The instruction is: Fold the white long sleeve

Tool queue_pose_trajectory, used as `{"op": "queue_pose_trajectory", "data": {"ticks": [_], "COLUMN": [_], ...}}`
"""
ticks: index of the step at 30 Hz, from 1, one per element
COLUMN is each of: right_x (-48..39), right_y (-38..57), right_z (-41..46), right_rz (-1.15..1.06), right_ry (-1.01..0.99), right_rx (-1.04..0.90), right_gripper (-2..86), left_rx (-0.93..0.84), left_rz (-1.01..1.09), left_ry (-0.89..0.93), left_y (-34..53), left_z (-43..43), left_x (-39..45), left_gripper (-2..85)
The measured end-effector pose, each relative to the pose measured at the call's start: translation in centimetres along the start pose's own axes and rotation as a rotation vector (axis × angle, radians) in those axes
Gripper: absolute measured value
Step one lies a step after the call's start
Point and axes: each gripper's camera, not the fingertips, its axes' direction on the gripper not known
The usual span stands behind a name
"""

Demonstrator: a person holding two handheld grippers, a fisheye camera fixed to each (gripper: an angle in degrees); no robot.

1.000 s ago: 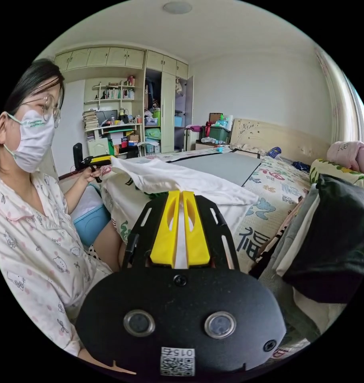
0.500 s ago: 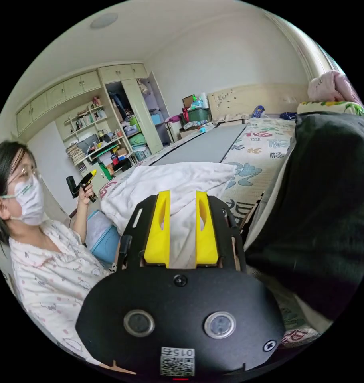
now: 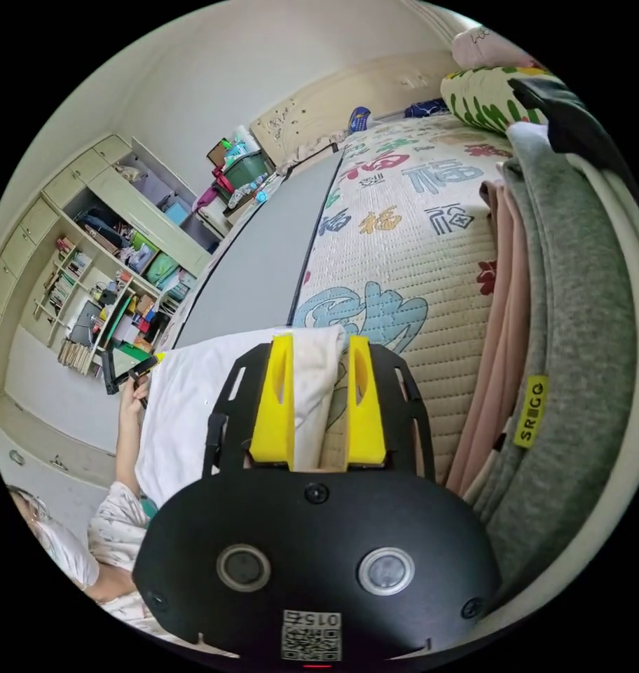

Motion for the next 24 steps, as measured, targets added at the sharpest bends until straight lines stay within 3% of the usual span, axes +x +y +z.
{"op": "queue_pose_trajectory", "data": {"ticks": [2,4,14,20,24], "right_x": [-0.6,-1.0,-4.9,-7.4,-10.6], "right_y": [-0.5,-0.6,-5.1,-6.7,-4.0], "right_z": [1.3,1.3,4.9,12.2,12.0], "right_rz": [-0.024,-0.014,-0.012,-0.054,-0.186], "right_ry": [-0.009,0.010,0.151,0.358,0.508], "right_rx": [-0.021,0.029,0.182,0.074,0.150], "right_gripper": [2.3,1.4,0.6,2.7,6.5], "left_rx": [0.015,0.092,0.300,0.244,0.156], "left_rz": [0.028,0.040,0.049,0.024,0.018], "left_ry": [0.044,0.030,0.040,0.147,0.169], "left_y": [0.6,1.7,0.1,-2.8,-2.2], "left_z": [0.7,-0.3,-1.3,5.2,6.9], "left_x": [-0.5,-0.7,-3.7,-8.5,-11.3], "left_gripper": [2.6,1.2,0.3,1.0,4.0]}}
